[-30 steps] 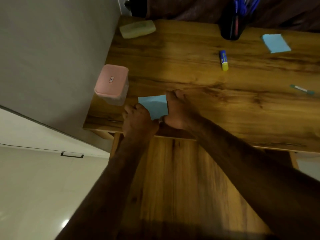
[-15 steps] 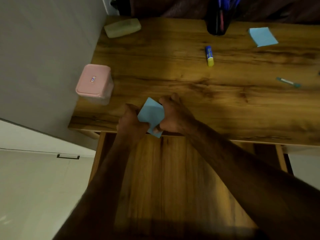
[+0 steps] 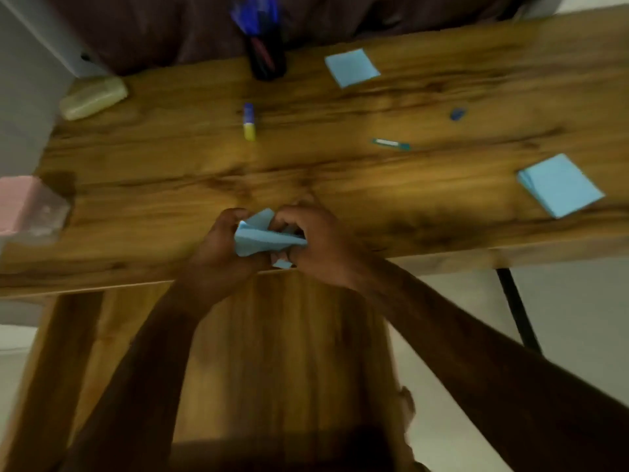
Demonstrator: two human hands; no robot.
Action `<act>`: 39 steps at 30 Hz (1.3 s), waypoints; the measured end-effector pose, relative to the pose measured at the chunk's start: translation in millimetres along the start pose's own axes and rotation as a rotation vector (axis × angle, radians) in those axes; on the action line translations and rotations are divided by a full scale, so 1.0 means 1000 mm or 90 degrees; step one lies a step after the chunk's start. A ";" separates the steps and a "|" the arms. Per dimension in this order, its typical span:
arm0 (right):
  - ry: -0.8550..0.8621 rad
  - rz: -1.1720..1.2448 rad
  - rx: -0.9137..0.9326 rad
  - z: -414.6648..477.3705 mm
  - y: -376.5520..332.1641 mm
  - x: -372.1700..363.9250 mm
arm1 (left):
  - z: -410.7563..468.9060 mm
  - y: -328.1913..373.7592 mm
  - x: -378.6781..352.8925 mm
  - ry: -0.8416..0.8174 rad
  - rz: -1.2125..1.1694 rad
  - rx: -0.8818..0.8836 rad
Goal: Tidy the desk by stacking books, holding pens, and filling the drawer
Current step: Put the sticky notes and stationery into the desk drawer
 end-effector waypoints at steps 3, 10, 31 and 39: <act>0.055 0.007 -0.032 -0.014 0.033 0.084 | -0.007 0.047 -0.060 -0.053 -0.075 0.001; 0.224 -0.024 -0.115 -0.047 0.122 0.255 | -0.010 0.136 -0.205 -0.133 -0.224 0.063; 0.287 -0.290 -0.353 -0.061 0.250 0.325 | -0.019 0.175 -0.342 -0.155 -0.301 0.247; 0.270 0.259 -0.439 -0.044 0.185 0.287 | -0.020 0.141 -0.284 -0.100 -0.420 0.289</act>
Point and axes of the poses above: each hand's wrist, its own z-axis towards the middle knuckle, its own x-axis out of the back of the hand, y = z × x, the point moved 4 cm from there along z, towards the middle knuckle, and after that the axes turned 14 degrees about y, right-handed, at the moved point
